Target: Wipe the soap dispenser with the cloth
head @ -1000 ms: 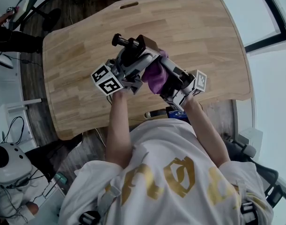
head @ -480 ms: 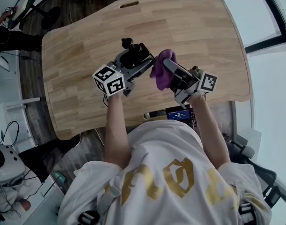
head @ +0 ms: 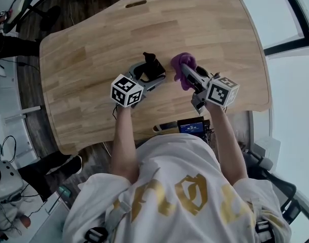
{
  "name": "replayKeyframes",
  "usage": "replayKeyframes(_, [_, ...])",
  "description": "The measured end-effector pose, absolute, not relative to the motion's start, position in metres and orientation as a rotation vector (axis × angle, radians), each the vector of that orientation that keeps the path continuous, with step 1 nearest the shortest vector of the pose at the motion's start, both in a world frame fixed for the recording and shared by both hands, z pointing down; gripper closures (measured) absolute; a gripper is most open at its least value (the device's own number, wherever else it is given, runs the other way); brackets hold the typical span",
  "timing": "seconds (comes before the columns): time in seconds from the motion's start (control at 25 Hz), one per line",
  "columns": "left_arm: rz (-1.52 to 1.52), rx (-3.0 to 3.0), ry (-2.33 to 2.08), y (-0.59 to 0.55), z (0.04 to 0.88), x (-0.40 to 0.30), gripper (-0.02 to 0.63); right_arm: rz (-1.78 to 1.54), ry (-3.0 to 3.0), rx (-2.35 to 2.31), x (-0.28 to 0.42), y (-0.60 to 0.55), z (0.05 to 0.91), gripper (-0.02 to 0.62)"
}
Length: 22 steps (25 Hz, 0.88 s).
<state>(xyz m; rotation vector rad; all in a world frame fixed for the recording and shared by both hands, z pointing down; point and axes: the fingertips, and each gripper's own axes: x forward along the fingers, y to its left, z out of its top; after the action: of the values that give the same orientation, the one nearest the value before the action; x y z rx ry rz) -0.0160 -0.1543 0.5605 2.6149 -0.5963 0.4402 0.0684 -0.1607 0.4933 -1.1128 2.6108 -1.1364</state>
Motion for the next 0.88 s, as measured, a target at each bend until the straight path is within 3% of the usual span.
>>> replayKeyframes(0.28, [0.577,2.635,-0.51,-0.159,0.596,-0.008,0.259,-1.01,2.752,-1.376,0.087,-0.17,0.518,0.531])
replayKeyframes(0.88, [0.774,2.779,-0.52,-0.168,0.633,-0.009,0.259,-1.079,2.717,-1.437,0.089,-0.172,0.542,0.531])
